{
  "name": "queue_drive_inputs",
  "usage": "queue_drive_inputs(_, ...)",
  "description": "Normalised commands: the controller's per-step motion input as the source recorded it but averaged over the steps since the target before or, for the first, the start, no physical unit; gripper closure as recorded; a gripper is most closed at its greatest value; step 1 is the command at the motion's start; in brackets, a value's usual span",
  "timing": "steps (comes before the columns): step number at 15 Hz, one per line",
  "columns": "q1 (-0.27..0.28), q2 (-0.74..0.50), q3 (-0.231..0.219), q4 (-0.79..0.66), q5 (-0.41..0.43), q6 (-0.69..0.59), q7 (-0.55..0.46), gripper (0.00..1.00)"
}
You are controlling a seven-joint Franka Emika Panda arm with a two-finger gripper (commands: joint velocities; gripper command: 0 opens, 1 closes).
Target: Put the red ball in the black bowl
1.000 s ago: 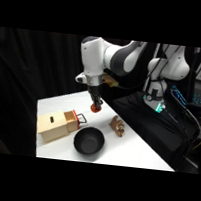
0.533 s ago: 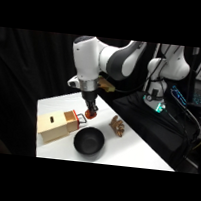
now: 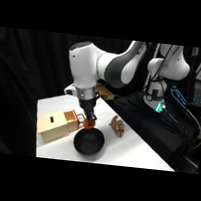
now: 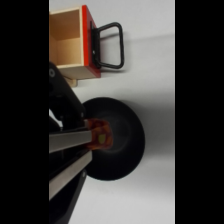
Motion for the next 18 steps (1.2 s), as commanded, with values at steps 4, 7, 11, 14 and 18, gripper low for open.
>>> queue_drive_inputs(4, 0.006, 0.21, 0.045, 0.12, 0.154, 0.25, -0.09, 0.98)
queue_drive_inputs(7, 0.004, 0.21, 0.038, 0.16, 0.138, 0.18, -0.11, 0.98)
queue_drive_inputs(11, 0.016, 0.18, 0.023, 0.19, 0.101, 0.07, -0.1, 0.59)
queue_drive_inputs(14, 0.012, 0.08, 0.0, 0.18, 0.08, -0.05, -0.09, 0.32)
queue_drive_inputs(18, 0.056, -0.09, -0.048, 0.12, 0.005, -0.23, -0.01, 0.02)
